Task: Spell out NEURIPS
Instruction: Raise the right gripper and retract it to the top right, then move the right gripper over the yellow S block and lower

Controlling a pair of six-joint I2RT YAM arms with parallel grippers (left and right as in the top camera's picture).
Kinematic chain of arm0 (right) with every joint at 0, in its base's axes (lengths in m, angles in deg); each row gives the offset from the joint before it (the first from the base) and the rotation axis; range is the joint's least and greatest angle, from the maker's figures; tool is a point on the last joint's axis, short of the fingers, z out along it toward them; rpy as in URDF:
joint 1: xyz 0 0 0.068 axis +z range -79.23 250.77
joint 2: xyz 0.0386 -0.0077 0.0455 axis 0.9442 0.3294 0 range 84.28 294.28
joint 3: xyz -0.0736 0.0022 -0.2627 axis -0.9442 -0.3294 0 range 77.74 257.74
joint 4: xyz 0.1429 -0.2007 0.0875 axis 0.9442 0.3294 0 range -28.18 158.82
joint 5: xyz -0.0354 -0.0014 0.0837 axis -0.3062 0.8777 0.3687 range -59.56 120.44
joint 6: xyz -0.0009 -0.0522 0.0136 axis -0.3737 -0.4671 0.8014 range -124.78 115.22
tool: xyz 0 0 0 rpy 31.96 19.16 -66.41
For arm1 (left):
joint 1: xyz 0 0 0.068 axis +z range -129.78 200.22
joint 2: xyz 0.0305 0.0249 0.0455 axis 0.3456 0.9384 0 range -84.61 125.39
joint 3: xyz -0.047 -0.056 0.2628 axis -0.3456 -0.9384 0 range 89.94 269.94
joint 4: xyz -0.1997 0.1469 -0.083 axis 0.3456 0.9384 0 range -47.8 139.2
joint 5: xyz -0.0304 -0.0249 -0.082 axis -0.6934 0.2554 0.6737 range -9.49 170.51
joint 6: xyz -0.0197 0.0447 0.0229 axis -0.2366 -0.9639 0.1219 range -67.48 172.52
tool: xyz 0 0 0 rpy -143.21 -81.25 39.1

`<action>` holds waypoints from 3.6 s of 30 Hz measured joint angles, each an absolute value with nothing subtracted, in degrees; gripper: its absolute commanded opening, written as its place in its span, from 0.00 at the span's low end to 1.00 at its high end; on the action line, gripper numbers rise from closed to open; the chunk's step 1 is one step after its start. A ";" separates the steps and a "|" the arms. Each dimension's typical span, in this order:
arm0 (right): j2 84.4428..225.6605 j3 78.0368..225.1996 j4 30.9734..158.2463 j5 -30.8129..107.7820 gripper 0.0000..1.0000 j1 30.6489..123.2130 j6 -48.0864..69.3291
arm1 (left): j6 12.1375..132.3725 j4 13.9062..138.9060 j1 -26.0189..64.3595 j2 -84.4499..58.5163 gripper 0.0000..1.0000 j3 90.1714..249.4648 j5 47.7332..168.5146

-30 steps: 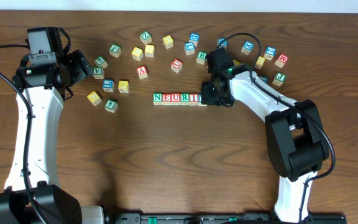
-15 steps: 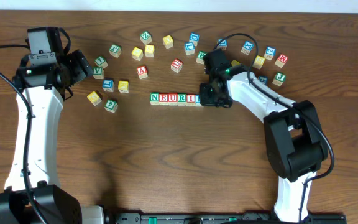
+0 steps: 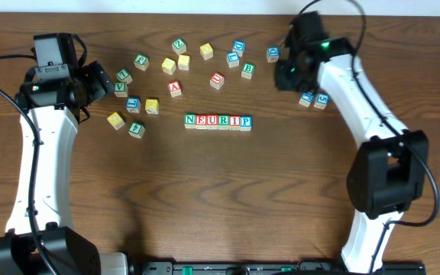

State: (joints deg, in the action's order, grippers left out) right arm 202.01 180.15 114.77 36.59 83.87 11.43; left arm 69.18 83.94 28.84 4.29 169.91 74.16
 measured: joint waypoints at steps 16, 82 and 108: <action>202.60 180.31 106.45 27.06 0.40 79.70 10.36 | 69.18 83.94 28.84 4.29 0.98 169.91 74.16; 212.61 180.28 101.75 26.43 0.28 74.12 12.96 | 69.18 83.94 28.84 4.29 0.98 169.91 74.16; 215.34 180.11 97.13 25.45 0.43 74.41 12.22 | 69.18 83.94 28.84 4.29 0.98 169.91 74.16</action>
